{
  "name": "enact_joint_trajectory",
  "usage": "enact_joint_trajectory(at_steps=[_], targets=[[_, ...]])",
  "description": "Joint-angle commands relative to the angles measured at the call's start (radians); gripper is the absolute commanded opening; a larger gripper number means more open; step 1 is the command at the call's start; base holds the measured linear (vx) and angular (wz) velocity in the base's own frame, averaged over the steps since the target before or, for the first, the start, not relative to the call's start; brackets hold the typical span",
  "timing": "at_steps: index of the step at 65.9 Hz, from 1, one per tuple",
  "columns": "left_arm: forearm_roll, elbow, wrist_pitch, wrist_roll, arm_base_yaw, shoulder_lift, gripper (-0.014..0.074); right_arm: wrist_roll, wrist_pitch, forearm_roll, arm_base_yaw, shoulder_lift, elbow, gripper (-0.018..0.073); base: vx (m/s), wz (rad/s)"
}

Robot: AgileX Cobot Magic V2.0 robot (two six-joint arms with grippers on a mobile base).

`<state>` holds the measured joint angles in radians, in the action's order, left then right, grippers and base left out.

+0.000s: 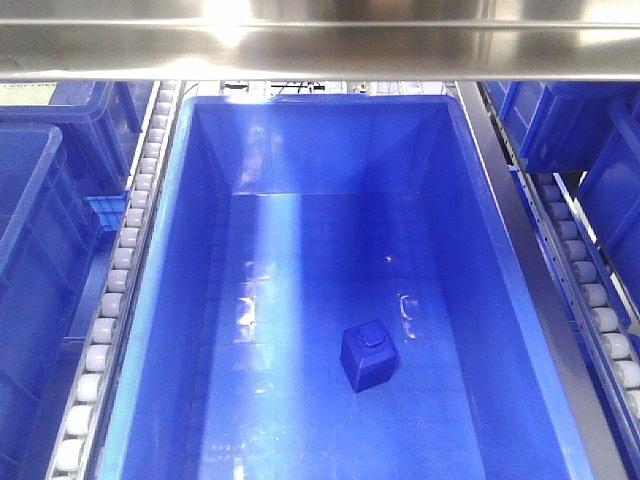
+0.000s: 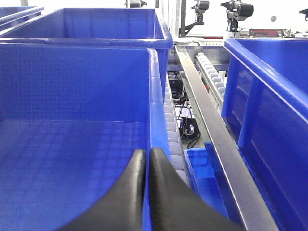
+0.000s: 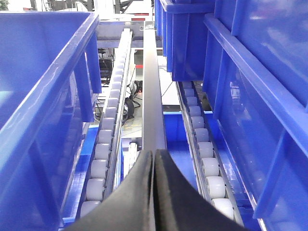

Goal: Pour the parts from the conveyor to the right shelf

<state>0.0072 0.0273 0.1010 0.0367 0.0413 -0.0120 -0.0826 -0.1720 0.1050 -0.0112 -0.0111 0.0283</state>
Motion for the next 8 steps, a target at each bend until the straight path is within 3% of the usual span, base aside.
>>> enact_joint_trajectory(at_steps=[1, 8], targets=[[-0.007, -0.020, -0.079, 0.008, -0.005, -0.011, -0.0006, 0.009, 0.071, 0.009, -0.002, -0.012, 0.008, -0.0005, 0.00, 0.00], [-0.007, -0.020, -0.079, 0.008, -0.005, -0.011, -0.0006, 0.009, 0.071, 0.009, -0.002, -0.012, 0.008, -0.0005, 0.00, 0.00]])
